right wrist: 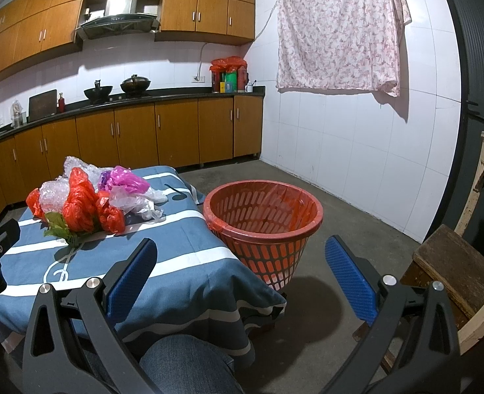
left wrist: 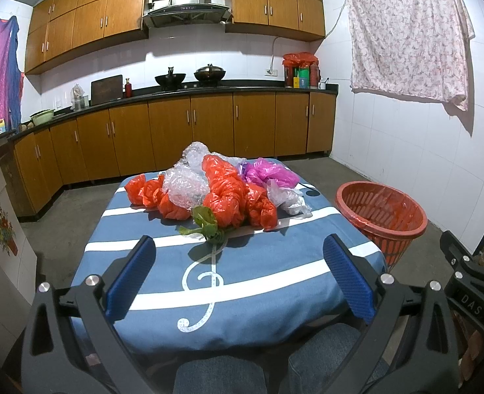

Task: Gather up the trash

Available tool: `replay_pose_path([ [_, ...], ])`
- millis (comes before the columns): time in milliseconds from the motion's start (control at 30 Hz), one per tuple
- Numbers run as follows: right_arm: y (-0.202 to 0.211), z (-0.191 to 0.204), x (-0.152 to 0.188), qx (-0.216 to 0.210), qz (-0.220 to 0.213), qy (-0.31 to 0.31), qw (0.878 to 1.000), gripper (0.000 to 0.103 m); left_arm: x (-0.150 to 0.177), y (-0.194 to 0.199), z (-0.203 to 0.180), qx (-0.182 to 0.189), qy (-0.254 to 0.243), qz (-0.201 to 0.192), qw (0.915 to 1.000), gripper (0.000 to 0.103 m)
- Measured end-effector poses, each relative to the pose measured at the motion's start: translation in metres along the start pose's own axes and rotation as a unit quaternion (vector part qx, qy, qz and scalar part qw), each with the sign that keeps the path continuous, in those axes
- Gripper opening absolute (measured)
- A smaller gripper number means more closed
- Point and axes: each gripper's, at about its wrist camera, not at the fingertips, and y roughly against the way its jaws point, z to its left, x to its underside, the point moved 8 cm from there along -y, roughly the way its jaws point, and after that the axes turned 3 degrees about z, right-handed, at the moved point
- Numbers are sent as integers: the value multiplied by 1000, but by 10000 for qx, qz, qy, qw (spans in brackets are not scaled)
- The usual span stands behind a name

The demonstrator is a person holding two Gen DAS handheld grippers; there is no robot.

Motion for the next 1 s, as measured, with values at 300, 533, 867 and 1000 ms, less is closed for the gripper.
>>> replay_pose_path([
  [300, -1, 0, 0, 3, 5, 2, 10000, 101, 0, 0, 0, 2, 3, 8, 10000, 99],
  [533, -2, 1, 0, -6, 18, 9, 10000, 101, 6, -3, 0, -23, 5, 20, 10000, 99],
  [867, -28, 13, -5, -243, 120, 20, 9996, 101, 17, -27, 28, -349, 301, 184, 9988, 99],
  [1000, -44, 31, -9, -469, 248, 54, 9986, 101, 18, -39, 55, -616, 517, 303, 9963, 99],
])
